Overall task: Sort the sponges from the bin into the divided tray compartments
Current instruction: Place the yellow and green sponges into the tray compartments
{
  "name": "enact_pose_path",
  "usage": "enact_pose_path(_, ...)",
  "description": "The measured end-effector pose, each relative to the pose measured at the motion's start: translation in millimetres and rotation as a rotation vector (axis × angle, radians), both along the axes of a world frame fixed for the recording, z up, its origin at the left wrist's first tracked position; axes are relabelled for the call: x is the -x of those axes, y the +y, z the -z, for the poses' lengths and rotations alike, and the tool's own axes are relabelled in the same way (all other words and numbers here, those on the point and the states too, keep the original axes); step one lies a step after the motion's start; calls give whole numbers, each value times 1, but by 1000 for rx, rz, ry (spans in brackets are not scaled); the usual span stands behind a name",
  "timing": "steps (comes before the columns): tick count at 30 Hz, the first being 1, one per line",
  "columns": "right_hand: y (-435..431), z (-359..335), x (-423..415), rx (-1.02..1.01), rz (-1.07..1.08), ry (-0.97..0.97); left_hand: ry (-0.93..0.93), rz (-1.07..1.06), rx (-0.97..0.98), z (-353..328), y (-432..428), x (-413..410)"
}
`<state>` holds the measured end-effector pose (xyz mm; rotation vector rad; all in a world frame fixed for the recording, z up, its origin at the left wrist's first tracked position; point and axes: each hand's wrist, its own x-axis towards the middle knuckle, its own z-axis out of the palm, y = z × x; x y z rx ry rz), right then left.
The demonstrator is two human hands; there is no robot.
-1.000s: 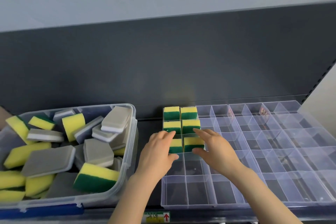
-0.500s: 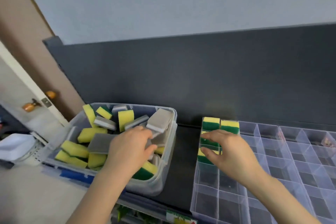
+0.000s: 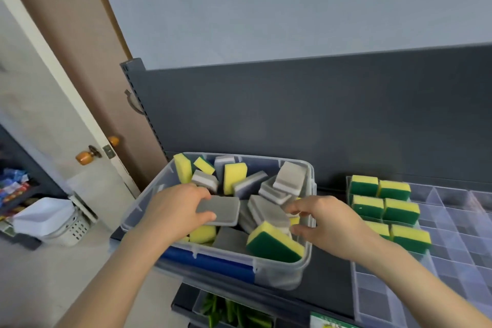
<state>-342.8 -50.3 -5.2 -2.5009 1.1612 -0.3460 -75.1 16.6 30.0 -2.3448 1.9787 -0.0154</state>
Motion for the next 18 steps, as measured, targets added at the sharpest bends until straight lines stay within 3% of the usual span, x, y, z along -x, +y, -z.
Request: enact_pose_path(18,19,1,-91,53,38,330,96,131,-33,19,-2,-138)
